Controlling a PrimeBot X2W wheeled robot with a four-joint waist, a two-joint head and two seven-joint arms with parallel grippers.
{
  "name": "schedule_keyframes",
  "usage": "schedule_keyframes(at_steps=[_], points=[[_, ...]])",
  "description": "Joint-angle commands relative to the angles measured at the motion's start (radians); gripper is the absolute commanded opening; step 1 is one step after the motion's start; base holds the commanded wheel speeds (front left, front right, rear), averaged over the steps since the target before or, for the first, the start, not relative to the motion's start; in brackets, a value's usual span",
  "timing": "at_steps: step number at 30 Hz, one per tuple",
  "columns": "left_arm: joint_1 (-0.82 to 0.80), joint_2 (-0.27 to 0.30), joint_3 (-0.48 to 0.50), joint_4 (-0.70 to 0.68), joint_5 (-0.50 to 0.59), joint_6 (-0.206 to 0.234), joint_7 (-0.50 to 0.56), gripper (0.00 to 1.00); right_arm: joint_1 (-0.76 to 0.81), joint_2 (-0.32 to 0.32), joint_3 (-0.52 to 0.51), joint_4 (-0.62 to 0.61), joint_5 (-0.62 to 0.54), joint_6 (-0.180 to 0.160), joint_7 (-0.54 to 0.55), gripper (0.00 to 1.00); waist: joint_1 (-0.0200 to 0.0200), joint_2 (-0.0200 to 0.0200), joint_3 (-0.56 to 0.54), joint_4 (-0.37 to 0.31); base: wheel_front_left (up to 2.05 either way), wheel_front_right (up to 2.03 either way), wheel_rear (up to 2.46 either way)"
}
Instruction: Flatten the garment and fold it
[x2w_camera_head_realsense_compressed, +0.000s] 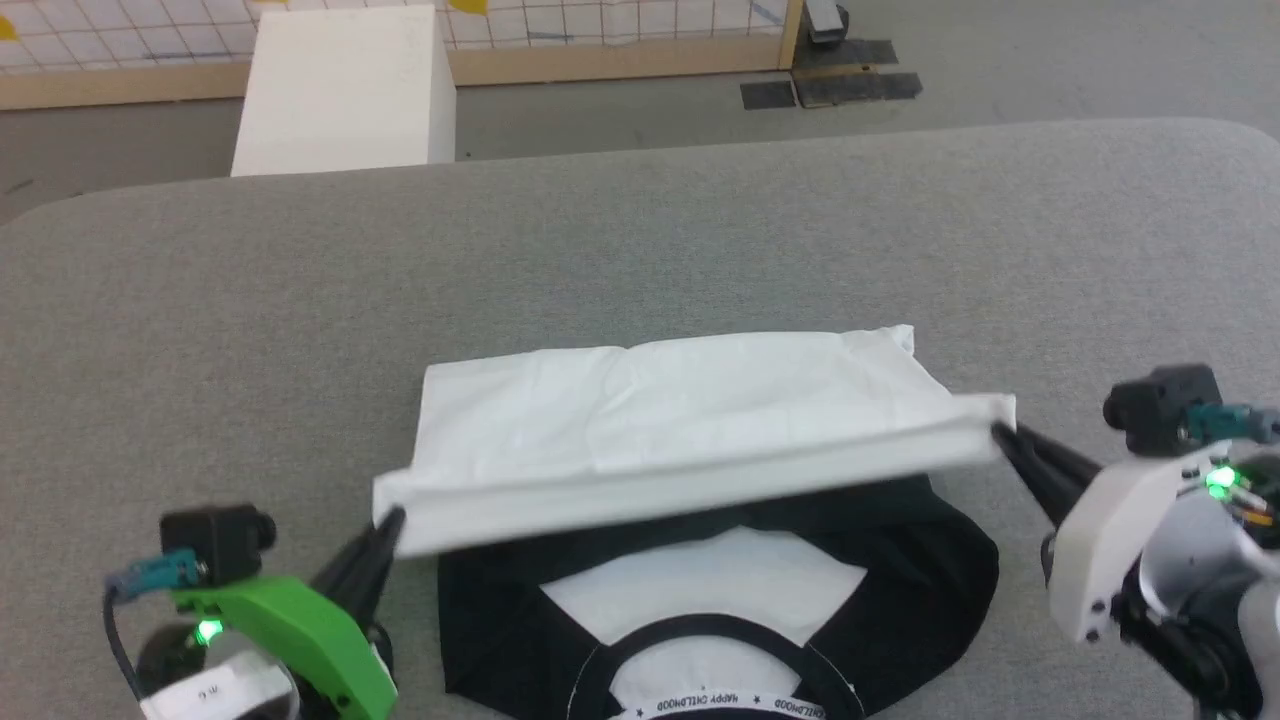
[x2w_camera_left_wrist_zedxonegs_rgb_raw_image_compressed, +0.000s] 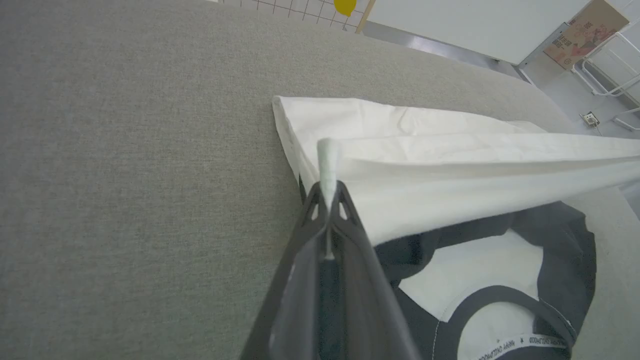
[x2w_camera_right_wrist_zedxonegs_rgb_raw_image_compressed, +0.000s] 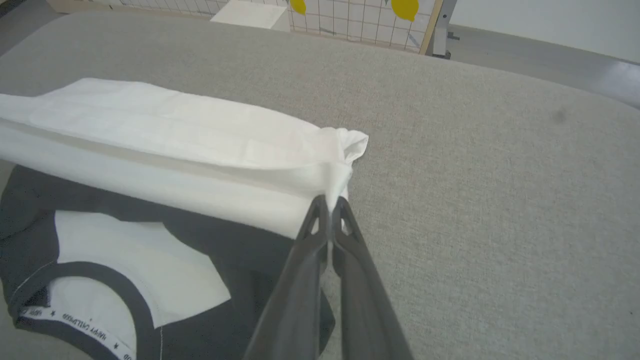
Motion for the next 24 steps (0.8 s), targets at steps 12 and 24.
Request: schedule_keyframes(at_steps=[12, 24], points=[[0.121, -0.038, -0.101, 0.123, -0.025, -0.046, 0.009, 0.00, 0.246, 0.098, -0.062, -0.023, -0.101, -0.002, 0.086, 0.00, 0.0001, 0.0075, -0.029, 0.036, 0.00, 0.00, 0.00], [0.054, -0.054, -0.167, 0.322, 0.074, -0.082, -0.078, 1.00, 0.254, 0.115, -0.007, 0.137, -0.129, -0.002, 0.057, 0.25, 0.0001, 0.0075, -0.024, 0.037, 0.00, 0.00, 0.00]])
